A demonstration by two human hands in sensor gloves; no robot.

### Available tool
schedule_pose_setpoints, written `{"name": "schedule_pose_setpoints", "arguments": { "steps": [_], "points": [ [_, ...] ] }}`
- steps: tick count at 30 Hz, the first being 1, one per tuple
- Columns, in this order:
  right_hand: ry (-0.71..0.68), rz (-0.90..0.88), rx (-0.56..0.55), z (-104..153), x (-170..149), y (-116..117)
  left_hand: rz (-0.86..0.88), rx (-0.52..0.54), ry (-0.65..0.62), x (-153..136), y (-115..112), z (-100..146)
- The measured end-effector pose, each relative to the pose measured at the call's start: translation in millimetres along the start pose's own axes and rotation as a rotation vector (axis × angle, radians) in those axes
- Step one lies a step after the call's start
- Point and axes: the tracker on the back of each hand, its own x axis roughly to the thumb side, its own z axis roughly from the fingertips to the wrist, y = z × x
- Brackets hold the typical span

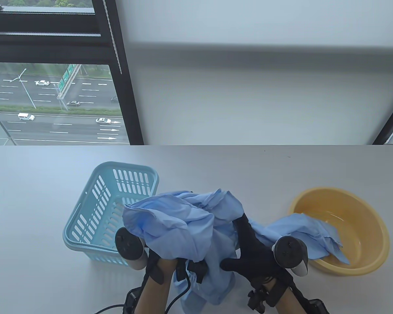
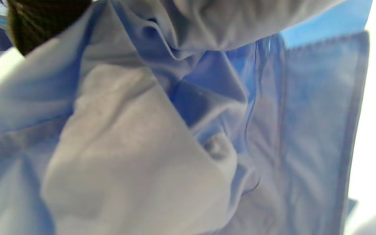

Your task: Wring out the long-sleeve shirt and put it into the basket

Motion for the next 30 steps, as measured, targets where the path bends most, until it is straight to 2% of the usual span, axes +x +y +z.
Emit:
{"name": "schedule_pose_setpoints", "arguments": {
  "steps": [6,9,14,22,24,29,30],
  "points": [
    [0.024,0.007,0.077,-18,20,-6,0.047,-0.040,-0.093,25,-10,-17],
    [0.026,0.056,0.094,-32,31,-17,0.038,0.000,-0.130,34,-7,-17],
    [0.072,0.038,0.253,-57,43,-25,0.075,0.026,-0.150,39,-5,-14],
    [0.125,-0.008,0.404,-76,32,-17,0.065,-0.045,-0.134,36,-10,-14],
    [0.133,0.005,0.372,-76,30,-21,0.046,-0.061,-0.138,36,-10,-14],
    [0.161,0.160,-0.009,-63,37,-53,0.028,-0.072,-0.147,38,-1,-14],
    [0.161,0.172,-0.046,-61,38,-56,0.017,-0.074,-0.148,38,1,-14]
  ]
}}
